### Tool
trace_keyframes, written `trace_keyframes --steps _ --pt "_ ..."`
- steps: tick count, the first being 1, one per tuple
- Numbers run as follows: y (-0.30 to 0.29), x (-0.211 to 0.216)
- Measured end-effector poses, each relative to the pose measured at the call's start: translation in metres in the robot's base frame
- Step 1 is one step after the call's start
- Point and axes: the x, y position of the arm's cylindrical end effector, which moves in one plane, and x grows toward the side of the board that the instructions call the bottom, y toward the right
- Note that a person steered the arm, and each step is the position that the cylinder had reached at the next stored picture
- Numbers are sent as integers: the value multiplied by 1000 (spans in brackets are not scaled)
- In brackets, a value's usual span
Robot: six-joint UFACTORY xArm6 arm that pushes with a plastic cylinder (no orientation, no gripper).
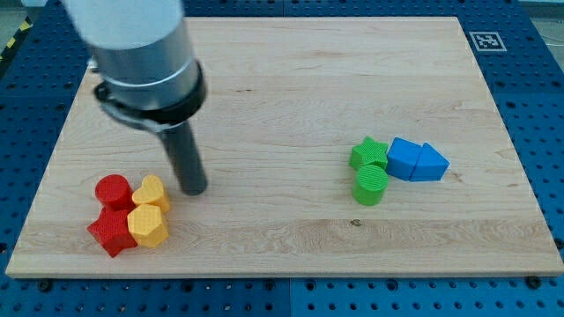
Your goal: Move green circle to the top of the red circle
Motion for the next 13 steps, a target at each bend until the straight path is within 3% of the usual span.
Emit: trace_keyframes --steps 1,2,4,5,8,10,13 --pt "57 6" --pt "110 43" --pt "266 40" --pt "296 22" --pt "102 9" --pt "138 2" --pt "-2 -14"
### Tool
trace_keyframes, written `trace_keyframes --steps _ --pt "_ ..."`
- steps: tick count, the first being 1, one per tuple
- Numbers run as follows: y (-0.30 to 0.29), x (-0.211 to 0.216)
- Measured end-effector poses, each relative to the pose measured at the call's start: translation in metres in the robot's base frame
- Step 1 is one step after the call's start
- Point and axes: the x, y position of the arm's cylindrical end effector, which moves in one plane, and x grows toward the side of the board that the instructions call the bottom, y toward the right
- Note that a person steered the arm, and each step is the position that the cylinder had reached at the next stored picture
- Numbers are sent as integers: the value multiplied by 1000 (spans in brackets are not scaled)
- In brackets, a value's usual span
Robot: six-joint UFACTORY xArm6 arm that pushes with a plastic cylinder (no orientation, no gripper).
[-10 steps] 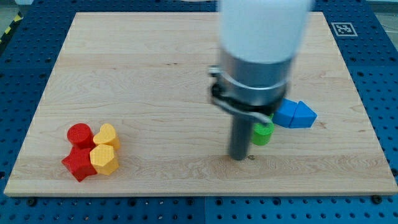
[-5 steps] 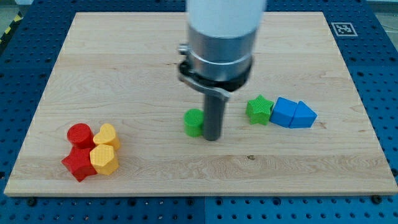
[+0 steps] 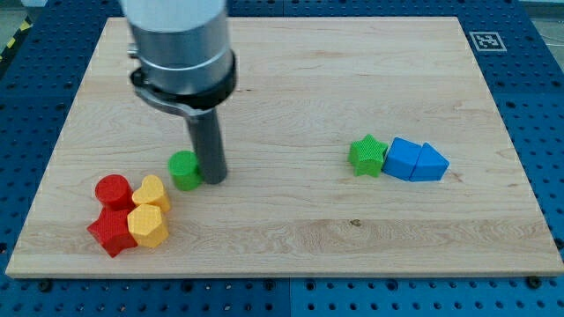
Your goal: Move green circle to the top of the red circle
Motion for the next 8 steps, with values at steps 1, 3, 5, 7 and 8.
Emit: trace_keyframes --steps 1,3,5,7,8 --pt "-2 -6" --pt "-58 -6" --pt "-56 -17" --pt "75 -96" --pt "160 -122"
